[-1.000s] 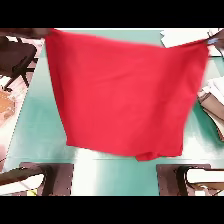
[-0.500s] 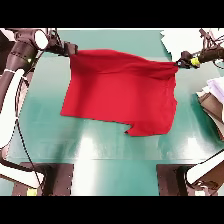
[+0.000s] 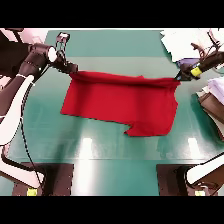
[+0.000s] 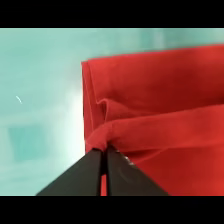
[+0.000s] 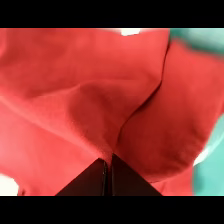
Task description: Fold the shirts.
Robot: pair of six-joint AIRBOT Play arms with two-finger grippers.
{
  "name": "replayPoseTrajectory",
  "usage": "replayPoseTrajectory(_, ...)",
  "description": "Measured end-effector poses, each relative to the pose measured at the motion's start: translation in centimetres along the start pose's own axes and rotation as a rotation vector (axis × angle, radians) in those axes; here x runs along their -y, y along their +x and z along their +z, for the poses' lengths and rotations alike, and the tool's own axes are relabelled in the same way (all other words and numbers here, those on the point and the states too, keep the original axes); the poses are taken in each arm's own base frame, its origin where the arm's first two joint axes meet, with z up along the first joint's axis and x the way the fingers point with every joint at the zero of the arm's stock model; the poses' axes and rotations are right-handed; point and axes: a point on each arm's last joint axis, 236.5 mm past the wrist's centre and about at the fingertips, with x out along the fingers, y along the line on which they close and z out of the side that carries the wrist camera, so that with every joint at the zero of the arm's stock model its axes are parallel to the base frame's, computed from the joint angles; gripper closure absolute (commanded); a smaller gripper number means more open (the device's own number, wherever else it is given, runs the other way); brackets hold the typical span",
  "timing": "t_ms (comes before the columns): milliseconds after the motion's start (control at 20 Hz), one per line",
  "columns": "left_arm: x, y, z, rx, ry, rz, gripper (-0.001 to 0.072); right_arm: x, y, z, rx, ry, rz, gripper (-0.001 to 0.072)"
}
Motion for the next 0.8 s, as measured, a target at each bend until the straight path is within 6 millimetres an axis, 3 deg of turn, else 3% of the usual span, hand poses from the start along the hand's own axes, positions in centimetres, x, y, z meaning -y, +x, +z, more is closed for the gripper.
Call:
replayPoseTrajectory(150,-1.3,1.0,1.2,0.071,-0.014,0.019,0.0685,0.0,3.0,-2.7,-0.107,0.032,0.016,0.0695)
replayPoseTrajectory(350,-4.3,1.5,3.3,0.183,-0.101,0.049,0.0684,-0.2,6.2,-4.4,-0.162,0.056,0.024,0.0694)
replayPoseTrajectory(450,-5.3,2.4,2.1,0.146,-0.114,0.059,0.0683,0.0,7.5,-5.1,-0.177,0.072,0.025,0.0694)
replayPoseTrajectory(600,-5.2,3.9,-1.7,0.006,-0.083,0.044,0.0682,0.5,8.4,-5.2,-0.163,0.088,0.016,0.0694)
replayPoseTrajectory(650,-4.9,4.2,-3.2,-0.047,-0.069,0.031,0.0617,0.6,8.4,-4.9,-0.145,0.093,0.012,0.0693)
replayPoseTrajectory(700,-4.5,4.4,-4.4,-0.095,-0.052,0.015,0.0345,0.7,8.4,-4.5,-0.124,0.095,0.007,0.0646)
replayPoseTrajectory(750,-4.2,4.4,-5.4,-0.132,-0.036,0.000,0.0152,0.8,8.2,-4.2,-0.105,0.096,0.004,0.0372)
replayPoseTrajectory(800,-3.9,4.4,-6.5,-0.173,-0.023,-0.013,0.0057,0.9,7.9,-4.1,-0.093,0.097,0.002,0.0159)
